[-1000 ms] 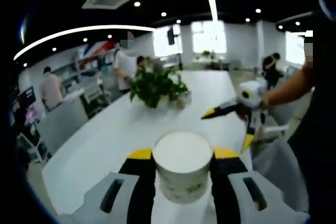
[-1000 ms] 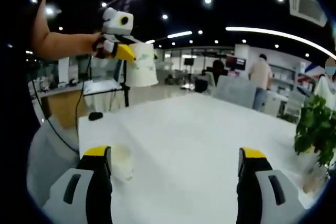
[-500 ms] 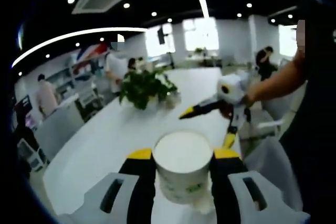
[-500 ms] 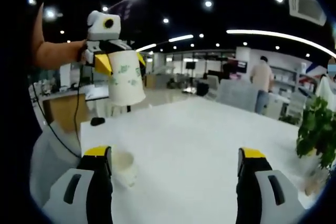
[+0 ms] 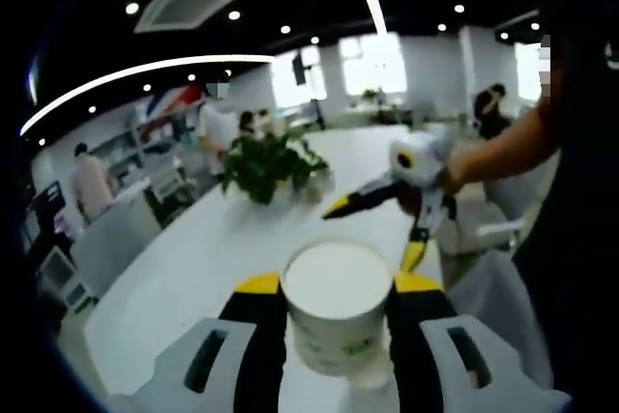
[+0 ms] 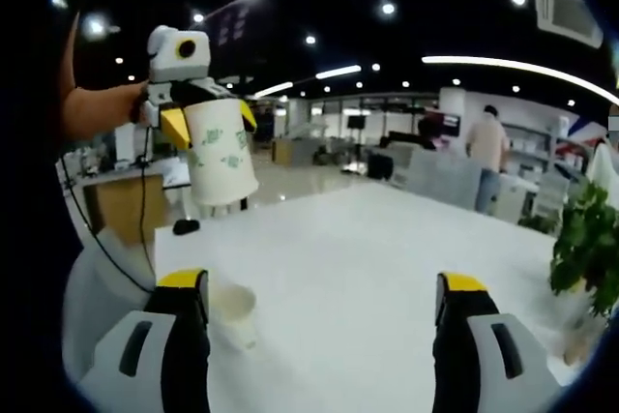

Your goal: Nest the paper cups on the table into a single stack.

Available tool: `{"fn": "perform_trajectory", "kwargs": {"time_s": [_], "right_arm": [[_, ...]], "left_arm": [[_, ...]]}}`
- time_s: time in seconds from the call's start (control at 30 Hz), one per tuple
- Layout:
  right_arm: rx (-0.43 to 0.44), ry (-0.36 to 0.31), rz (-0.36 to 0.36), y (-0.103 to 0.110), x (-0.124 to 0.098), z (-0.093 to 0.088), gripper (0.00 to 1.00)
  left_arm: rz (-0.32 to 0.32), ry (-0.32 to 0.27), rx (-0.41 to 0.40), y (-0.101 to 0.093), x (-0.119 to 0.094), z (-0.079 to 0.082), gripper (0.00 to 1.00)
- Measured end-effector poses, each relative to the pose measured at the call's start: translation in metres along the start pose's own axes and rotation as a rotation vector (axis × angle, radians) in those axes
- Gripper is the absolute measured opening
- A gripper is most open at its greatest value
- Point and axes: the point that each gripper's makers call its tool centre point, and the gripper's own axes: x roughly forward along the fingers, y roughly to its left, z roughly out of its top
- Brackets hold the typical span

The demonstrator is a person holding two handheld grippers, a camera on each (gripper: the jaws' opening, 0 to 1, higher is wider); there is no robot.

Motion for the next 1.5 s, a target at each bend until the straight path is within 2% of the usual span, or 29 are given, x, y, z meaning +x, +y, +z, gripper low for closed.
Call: {"fn": "perform_trajectory", "kwargs": {"time_s": [0.13,0.37,0.57,0.63,0.73,0.77,0.87,0.93,1.07,1.27,1.37,1.5], "right_arm": [[0.003,-0.011,0.012,0.005,0.001,0.008,0.95],[-0.008,-0.034,0.045,0.017,0.006,0.023,0.94],[-0.001,-0.087,0.089,0.027,0.007,0.054,0.87],[-0.001,-0.094,0.112,0.031,0.006,0.063,0.8],[0.026,-0.097,0.167,0.041,0.004,0.074,0.61],[0.03,-0.098,0.172,0.042,0.005,0.077,0.58],[0.035,-0.118,0.212,0.052,0.005,0.086,0.62],[0.055,-0.115,0.246,0.058,0.005,0.088,0.6],[0.068,-0.115,0.27,0.064,0.006,0.092,0.57],[0.175,-0.107,0.375,0.083,0.008,0.096,0.52],[0.176,-0.103,0.395,0.089,0.01,0.096,0.51],[0.221,-0.117,0.445,0.097,0.008,0.103,0.46]], "left_arm": [[-0.001,-0.036,-0.018,-0.001,-0.004,0.005,0.39],[-0.001,-0.053,-0.028,0.0,-0.005,0.007,0.39],[0.02,-0.141,-0.059,0.006,-0.01,0.014,0.4],[0.018,-0.169,-0.078,0.006,-0.011,0.017,0.4],[0.022,-0.229,-0.114,0.007,-0.015,0.023,0.4],[0.023,-0.253,-0.132,0.008,-0.017,0.025,0.4],[0.033,-0.303,-0.163,0.013,-0.021,0.027,0.4],[0.041,-0.339,-0.182,0.015,-0.025,0.029,0.4],[0.044,-0.387,-0.206,0.014,-0.03,0.032,0.4],[0.051,-0.476,-0.255,0.01,-0.032,0.039,0.4],[0.052,-0.479,-0.253,0.007,-0.033,0.038,0.4],[0.05,-0.485,-0.27,0.005,-0.036,0.031,0.4]]}}
